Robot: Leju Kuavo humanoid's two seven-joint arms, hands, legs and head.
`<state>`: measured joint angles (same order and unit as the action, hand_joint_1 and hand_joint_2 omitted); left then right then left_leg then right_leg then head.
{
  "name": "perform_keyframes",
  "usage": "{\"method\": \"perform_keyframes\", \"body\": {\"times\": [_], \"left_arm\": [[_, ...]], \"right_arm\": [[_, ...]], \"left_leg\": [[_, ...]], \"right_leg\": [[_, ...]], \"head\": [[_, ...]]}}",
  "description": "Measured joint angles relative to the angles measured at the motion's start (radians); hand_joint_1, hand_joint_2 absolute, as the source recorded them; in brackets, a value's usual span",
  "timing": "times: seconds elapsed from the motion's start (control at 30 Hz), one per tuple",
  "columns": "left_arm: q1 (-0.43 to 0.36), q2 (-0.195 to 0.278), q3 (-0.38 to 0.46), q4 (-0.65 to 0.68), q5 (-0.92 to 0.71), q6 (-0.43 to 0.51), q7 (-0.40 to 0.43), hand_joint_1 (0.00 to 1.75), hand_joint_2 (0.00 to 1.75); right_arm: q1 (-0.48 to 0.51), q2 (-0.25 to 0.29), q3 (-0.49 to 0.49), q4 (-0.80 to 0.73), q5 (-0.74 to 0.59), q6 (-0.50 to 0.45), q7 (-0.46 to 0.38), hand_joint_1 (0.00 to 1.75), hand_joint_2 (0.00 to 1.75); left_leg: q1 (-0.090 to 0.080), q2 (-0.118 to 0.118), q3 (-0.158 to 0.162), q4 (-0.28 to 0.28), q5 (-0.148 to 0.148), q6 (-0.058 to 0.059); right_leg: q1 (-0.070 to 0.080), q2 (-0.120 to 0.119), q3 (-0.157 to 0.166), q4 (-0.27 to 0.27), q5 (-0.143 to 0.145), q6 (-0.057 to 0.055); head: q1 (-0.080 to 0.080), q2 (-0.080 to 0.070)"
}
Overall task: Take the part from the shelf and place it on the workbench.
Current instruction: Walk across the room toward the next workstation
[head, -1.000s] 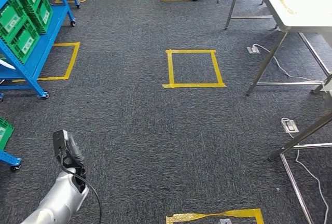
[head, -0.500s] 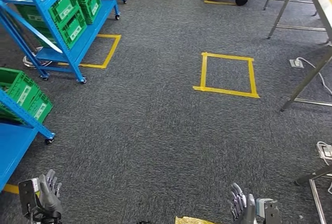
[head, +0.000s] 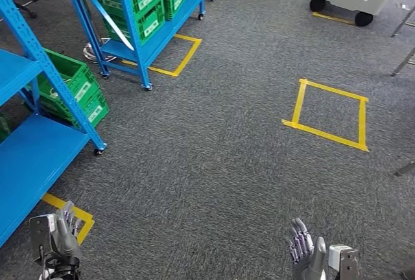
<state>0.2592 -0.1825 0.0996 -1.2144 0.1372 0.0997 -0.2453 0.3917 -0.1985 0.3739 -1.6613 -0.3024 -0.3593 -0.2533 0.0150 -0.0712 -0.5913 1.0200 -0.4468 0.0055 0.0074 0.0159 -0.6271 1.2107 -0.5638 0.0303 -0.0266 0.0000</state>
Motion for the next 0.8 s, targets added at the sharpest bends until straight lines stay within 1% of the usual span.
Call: {"method": "perform_keyframes", "body": {"times": [0.03, 0.07, 0.1, 0.13, 0.17, 0.2, 0.23, 0.27, 0.3, 0.33, 0.37, 0.4, 0.43, 0.47, 0.5, 0.53, 0.57, 0.6, 0.63, 0.67, 0.7, 0.73, 0.77, 0.8], "left_arm": [[-0.001, 0.0, -0.005, 0.0, -0.001, 0.001, 0.0, 0.0, 0.0], [-0.002, 0.0, -0.01, 0.001, -0.001, 0.002, 0.0, 0.0, 0.0], [-0.002, 0.0, -0.013, 0.001, -0.002, 0.002, 0.0, 0.0, 0.0], [-0.003, 0.0, -0.016, 0.001, -0.003, 0.003, 0.0, 0.0, 0.0], [-0.002, 0.0, -0.017, 0.002, -0.006, 0.005, 0.0, 0.0, 0.0], [-0.002, 0.002, -0.018, 0.002, -0.013, 0.009, -0.001, 0.0, 0.0], [-0.001, 0.005, -0.022, 0.002, -0.022, 0.017, -0.003, 0.0, 0.0], [-0.002, 0.008, -0.027, 0.002, -0.032, 0.027, -0.006, 0.0, 0.0], [-0.003, 0.012, -0.033, 0.002, -0.042, 0.039, -0.011, 0.0, 0.0], [-0.004, 0.014, -0.04, 0.002, -0.049, 0.051, -0.016, 0.0, 0.0], [-0.005, 0.017, -0.047, 0.002, -0.054, 0.064, -0.021, 0.0, 0.0], [-0.006, 0.019, -0.051, 0.002, -0.056, 0.075, -0.026, 0.0, 0.0], [-0.006, 0.02, -0.055, 0.002, -0.053, 0.085, -0.029, 0.0, 0.0], [-0.006, 0.022, -0.057, 0.002, -0.047, 0.092, -0.03, 0.0, 0.0], [-0.007, 0.024, -0.058, 0.002, -0.04, 0.096, -0.031, 0.0, 0.0], [-0.008, 0.025, -0.059, 0.002, -0.033, 0.099, -0.031, 0.0, 0.0], [-0.011, 0.025, -0.06, 0.002, -0.028, 0.1, -0.03, 0.0, 0.0], [-0.013, 0.025, -0.061, 0.002, -0.025, 0.1, -0.03, 0.0, 0.0], [-0.015, 0.025, -0.063, 0.002, -0.023, 0.1, -0.03, 0.0, 0.0], [-0.015, 0.025, -0.064, 0.002, -0.021, 0.1, -0.03, 0.0, 0.0], [-0.015, 0.026, -0.064, 0.002, -0.017, 0.1, -0.031, 0.0, 0.0], [-0.015, 0.027, -0.064, 0.002, -0.013, 0.099, -0.032, 0.0, 0.0], [-0.015, 0.028, -0.065, 0.002, -0.007, 0.099, -0.034, 0.0, 0.0], [-0.017, 0.029, -0.067, 0.002, -0.003, 0.099, -0.037, 0.0, 0.0]], "right_arm": [[-0.003, 0.003, -0.003, 0.006, 0.0, 0.002, -0.002, 0.0, 0.0], [-0.006, 0.005, -0.006, 0.012, 0.0, 0.003, -0.003, 0.0, 0.0], [-0.008, 0.007, -0.009, 0.016, 0.0, 0.004, -0.004, 0.0, 0.0], [-0.01, 0.009, -0.011, 0.02, 0.0, 0.005, -0.004, 0.0, 0.0], [-0.011, 0.01, -0.013, 0.023, 0.001, 0.006, -0.003, 0.0, 0.0], [-0.012, 0.012, -0.015, 0.026, 0.003, 0.008, -0.002, 0.0, 0.0], [-0.013, 0.014, -0.016, 0.028, 0.005, 0.01, 0.0, 0.0, 0.0], [-0.013, 0.017, -0.018, 0.031, 0.007, 0.013, 0.0, 0.0, 0.0], [-0.012, 0.02, -0.02, 0.036, 0.009, 0.016, -0.001, 0.0, 0.0], [-0.012, 0.024, -0.022, 0.042, 0.011, 0.02, -0.002, 0.0, 0.0], [-0.012, 0.028, -0.025, 0.051, 0.014, 0.024, -0.004, 0.0, 0.0], [-0.014, 0.032, -0.029, 0.062, 0.018, 0.029, -0.006, 0.0, 0.0], [-0.017, 0.037, -0.034, 0.075, 0.021, 0.035, -0.008, 0.0, 0.0], [-0.021, 0.042, -0.039, 0.088, 0.024, 0.042, -0.01, 0.0, 0.0], [-0.025, 0.047, -0.045, 0.1, 0.024, 0.047, -0.012, 0.0, 0.0], [-0.028, 0.051, -0.051, 0.111, 0.024, 0.052, -0.014, 0.0, 0.0], [-0.031, 0.054, -0.057, 0.12, 0.024, 0.055, -0.015, 0.0, 0.0], [-0.033, 0.056, -0.061, 0.127, 0.024, 0.057, -0.016, 0.0, 0.0], [-0.035, 0.057, -0.065, 0.134, 0.023, 0.059, -0.017, 0.0, 0.0], [-0.037, 0.059, -0.068, 0.14, 0.023, 0.062, -0.019, 0.0, 0.0], [-0.041, 0.061, -0.072, 0.147, 0.023, 0.067, -0.022, 0.0, 0.0], [-0.045, 0.063, -0.077, 0.156, 0.021, 0.075, -0.028, 0.0, 0.0], [-0.049, 0.066, -0.083, 0.167, 0.02, 0.086, -0.035, 0.0, 0.0], [-0.053, 0.07, -0.089, 0.181, 0.018, 0.098, -0.044, 0.0, 0.0]], "left_leg": [[-0.001, -0.014, -0.001, 0.0, 0.001, 0.001], [-0.001, -0.027, -0.002, 0.0, 0.003, 0.0], [0.001, -0.038, -0.003, 0.0, 0.005, -0.003], [0.003, -0.047, -0.006, -0.001, 0.007, -0.008], [0.004, -0.058, -0.009, -0.005, 0.011, -0.015], [0.006, -0.062, -0.011, -0.006, 0.013, -0.021], [0.004, -0.051, -0.017, -0.001, 0.007, -0.025], [0.0, -0.029, -0.028, 0.018, -0.01, -0.029], [-0.003, 0.002, -0.047, 0.057, -0.038, -0.031], [-0.005, 0.031, -0.073, 0.111, -0.072, -0.034], [-0.005, 0.047, -0.101, 0.173, -0.101, -0.038], [-0.005, 0.055, -0.121, 0.22, -0.118, -0.042], [-0.004, 0.059, -0.126, 0.238, -0.116, -0.045], [-0.003, 0.063, -0.113, 0.22, -0.096, -0.049], [-0.001, 0.076, -0.079, 0.164, -0.064, -0.054], [-0.001, 0.106, -0.039, 0.094, -0.036, -0.059], [0.0, 0.127, -0.006, 0.035, -0.016, -0.058], [0.0, 0.143, 0.016, -0.005, -0.007, -0.053], [-0.002, 0.149, 0.023, -0.02, -0.007, -0.044], [-0.003, 0.133, 0.022, -0.02, -0.006, -0.032], [-0.004, 0.122, 0.021, -0.021, -0.005, -0.024], [-0.003, 0.111, 0.02, -0.021, -0.002, -0.018], [-0.002, 0.1, 0.018, -0.022, 0.001, -0.011], [0.0, 0.089, 0.017, -0.022, 0.004, -0.006]], "right_leg": [[0.006, 0.026, 0.031, -0.074, 0.034, -0.011], [0.01, 0.048, 0.057, -0.135, 0.059, -0.018], [0.014, 0.063, 0.075, -0.175, 0.072, -0.023], [0.016, 0.07, 0.083, -0.191, 0.074, -0.024], [0.018, 0.058, 0.086, -0.194, 0.077, -0.024], [0.016, 0.046, 0.091, -0.202, 0.084, -0.024], [0.014, 0.035, 0.095, -0.213, 0.091, -0.026], [0.011, 0.021, 0.098, -0.224, 0.099, -0.028], [0.008, 0.006, 0.1, -0.234, 0.105, -0.03], [0.009, -0.008, 0.1, -0.238, 0.106, -0.032], [0.009, -0.025, 0.1, -0.238, 0.107, -0.034], [0.008, -0.041, 0.099, -0.238, 0.106, -0.033], [0.007, -0.056, 0.099, -0.238, 0.105, -0.033], [0.006, -0.07, 0.099, -0.237, 0.104, -0.031], [0.003, -0.082, 0.1, -0.234, 0.101, -0.027], [0.003, -0.094, 0.1, -0.229, 0.097, -0.021], [0.005, -0.104, 0.098, -0.222, 0.091, -0.015], [0.008, -0.114, 0.096, -0.215, 0.085, -0.009], [0.011, -0.123, 0.096, -0.212, 0.081, -0.005], [0.011, -0.133, 0.099, -0.211, 0.078, -0.003], [0.009, -0.138, 0.103, -0.211, 0.076, 0.001], [0.006, -0.124, 0.103, -0.204, 0.067, 0.006], [0.002, -0.099, 0.095, -0.18, 0.049, 0.011], [0.0, -0.068, 0.075, -0.134, 0.02, 0.016]], "head": [[0.0, 0.0], [0.0, 0.0], [0.001, 0.0], [0.002, 0.0], [0.003, 0.0], [0.004, 0.0], [0.003, 0.0], [0.001, 0.0], [-0.002, 0.0], [-0.004, 0.0], [-0.005, 0.0], [-0.006, 0.0], [-0.006, 0.0], [-0.006, 0.0], [-0.006, 0.0], [-0.008, 0.0], [-0.01, 0.0], [-0.01, 0.0], [-0.009, 0.0], [-0.006, 0.0], [-0.003, 0.0], [-0.002, 0.0], [0.0, 0.0], [0.001, 0.0]]}}
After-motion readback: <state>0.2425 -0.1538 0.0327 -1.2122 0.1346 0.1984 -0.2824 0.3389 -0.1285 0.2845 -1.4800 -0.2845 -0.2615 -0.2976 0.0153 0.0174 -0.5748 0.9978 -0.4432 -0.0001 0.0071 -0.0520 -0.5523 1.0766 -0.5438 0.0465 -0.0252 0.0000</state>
